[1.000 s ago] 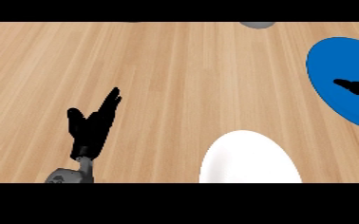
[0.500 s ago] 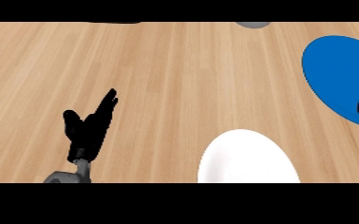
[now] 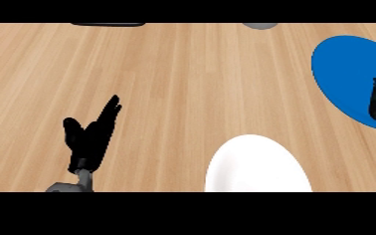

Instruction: Pick the eggplant from the plate and place it in the plate

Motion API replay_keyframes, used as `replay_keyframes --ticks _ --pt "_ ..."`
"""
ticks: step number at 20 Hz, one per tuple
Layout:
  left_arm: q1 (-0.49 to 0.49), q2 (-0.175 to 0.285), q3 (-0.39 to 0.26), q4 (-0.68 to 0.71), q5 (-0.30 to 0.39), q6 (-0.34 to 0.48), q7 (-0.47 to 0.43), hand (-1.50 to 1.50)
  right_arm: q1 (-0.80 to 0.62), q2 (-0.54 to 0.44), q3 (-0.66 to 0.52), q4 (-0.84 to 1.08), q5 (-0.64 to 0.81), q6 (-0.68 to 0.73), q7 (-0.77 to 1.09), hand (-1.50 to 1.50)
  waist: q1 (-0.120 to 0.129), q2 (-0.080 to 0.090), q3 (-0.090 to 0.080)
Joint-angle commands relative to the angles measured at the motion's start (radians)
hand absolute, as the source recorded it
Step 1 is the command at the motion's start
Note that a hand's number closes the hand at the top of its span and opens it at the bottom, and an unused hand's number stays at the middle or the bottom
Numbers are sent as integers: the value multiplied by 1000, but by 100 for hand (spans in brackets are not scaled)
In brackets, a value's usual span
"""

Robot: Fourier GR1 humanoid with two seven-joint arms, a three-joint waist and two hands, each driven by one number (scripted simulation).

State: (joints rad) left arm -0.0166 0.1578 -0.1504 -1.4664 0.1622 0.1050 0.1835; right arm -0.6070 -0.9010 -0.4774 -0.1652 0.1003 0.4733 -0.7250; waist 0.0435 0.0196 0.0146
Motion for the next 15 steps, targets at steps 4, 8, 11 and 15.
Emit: replay_keyframes --ticks 4,8,11,15 --pt "2 -23 -8 36 1 1 12 0 106 -49 43 -34 40 139 -141 -150 -13 2 -5" --pt "32 0 11 26 12 -11 17 0 192 -53 56 -55 48 144 -225 -150 -24 -4 -5" --pt "60 -10 -4 20 7 -17 -4 0 224 -49 62 -58 50 125 -244 -150 -20 -3 -3" --pt "18 -10 14 49 8 -15 2 0 233 -87 64 -61 45 150 -238 -150 -28 -3 -5"
